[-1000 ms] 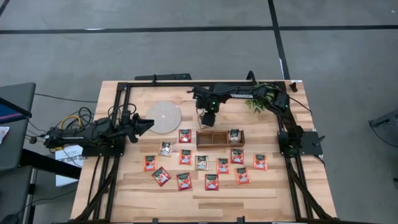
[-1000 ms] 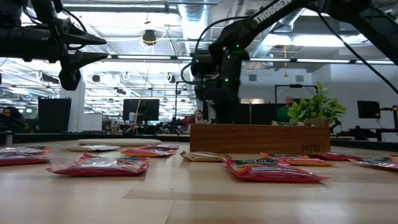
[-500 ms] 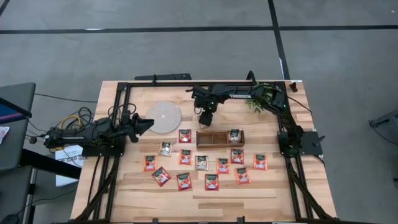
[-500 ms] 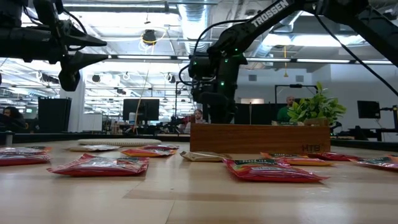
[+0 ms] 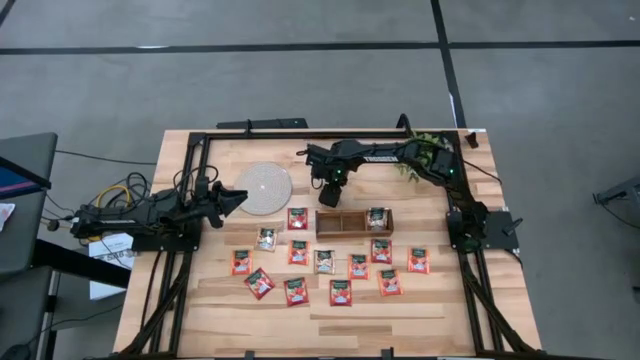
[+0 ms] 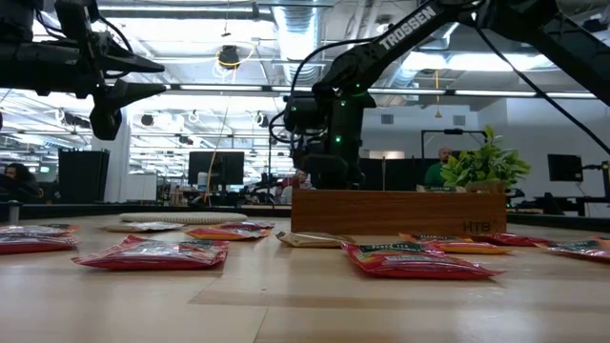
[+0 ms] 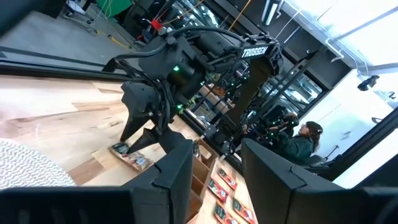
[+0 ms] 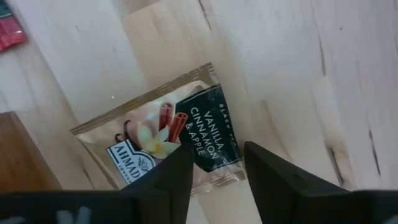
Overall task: Pick & Place Tea
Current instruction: Put the yellow tea bag into the right section of the wooden organizer
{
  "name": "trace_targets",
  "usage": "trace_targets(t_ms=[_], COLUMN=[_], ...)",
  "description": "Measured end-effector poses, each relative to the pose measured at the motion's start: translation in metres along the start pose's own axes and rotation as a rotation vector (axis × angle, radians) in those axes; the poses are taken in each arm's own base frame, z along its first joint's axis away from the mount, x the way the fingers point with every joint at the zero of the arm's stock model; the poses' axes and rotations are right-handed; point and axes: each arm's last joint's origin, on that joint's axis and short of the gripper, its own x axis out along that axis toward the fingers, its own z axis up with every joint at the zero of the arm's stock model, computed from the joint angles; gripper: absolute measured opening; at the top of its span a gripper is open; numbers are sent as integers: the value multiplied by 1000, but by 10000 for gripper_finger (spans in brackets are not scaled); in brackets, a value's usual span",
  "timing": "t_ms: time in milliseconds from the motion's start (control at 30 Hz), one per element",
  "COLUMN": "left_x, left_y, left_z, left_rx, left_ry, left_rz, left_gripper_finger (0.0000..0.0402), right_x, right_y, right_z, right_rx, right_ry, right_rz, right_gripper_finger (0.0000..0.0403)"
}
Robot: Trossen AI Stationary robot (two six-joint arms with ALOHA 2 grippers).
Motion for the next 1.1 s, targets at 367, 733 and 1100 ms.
trace_targets(t_ms=[367, 733, 1100], left_x=[0, 0, 0], left_y=[0, 0, 0], left_z=[0, 0, 0], left_rx=[-3, -3, -3], left_ry=[0, 0, 0], left_rz=[0, 0, 0], left_gripper_finger=[129, 129, 129], right_x=[-2, -26, -45], right_y=[-1, -2, -3], right_z=[-1, 14, 18], right_rx=[3, -23, -56], right_ry=[6, -42, -21], right_rz=[3, -9, -76], right_gripper_finger=[61, 3, 0])
